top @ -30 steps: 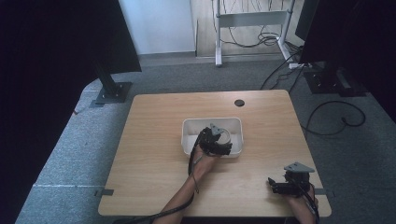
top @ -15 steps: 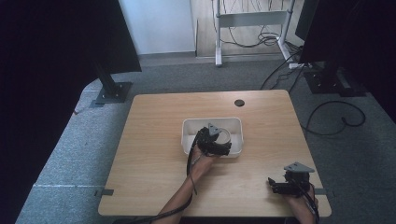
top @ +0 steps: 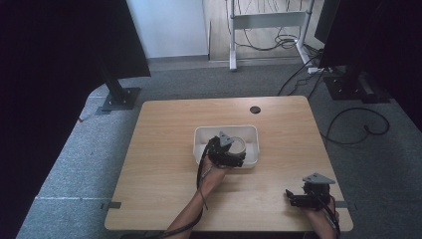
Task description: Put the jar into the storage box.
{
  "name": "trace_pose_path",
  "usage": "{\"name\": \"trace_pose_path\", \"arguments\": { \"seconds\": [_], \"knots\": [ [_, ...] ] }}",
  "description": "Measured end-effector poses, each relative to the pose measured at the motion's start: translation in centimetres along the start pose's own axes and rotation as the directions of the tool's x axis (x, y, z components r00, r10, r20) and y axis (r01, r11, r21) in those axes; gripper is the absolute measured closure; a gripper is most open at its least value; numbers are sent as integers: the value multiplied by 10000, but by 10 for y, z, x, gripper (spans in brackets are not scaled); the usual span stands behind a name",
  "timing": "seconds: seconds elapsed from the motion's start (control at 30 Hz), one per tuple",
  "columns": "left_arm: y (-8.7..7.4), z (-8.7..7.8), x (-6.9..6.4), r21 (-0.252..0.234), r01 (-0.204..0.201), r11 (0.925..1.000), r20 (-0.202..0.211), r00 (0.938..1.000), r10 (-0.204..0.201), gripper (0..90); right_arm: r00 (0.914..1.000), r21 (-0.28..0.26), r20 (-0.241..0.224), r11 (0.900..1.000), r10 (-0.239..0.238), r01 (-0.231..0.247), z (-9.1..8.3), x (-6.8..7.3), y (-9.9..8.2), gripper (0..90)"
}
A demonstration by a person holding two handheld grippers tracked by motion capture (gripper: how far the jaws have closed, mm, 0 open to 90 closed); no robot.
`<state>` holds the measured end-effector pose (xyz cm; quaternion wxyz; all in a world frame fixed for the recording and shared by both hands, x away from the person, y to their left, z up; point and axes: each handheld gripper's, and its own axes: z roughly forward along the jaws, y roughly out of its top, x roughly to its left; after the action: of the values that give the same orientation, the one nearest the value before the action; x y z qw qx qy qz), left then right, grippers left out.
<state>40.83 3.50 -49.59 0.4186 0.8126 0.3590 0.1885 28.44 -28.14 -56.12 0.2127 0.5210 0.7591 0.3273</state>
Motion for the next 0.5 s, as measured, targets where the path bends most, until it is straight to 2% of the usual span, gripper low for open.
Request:
{"name": "trace_pose_path", "arguments": {
  "seconds": [0.5],
  "knots": [
    [-5, -17, -5, -184, -50, 9998, 298, 9995, 56, 42, 10000, -2, -1, 10000, -7, 7, 0, 0, 0, 23]
  ]
}}
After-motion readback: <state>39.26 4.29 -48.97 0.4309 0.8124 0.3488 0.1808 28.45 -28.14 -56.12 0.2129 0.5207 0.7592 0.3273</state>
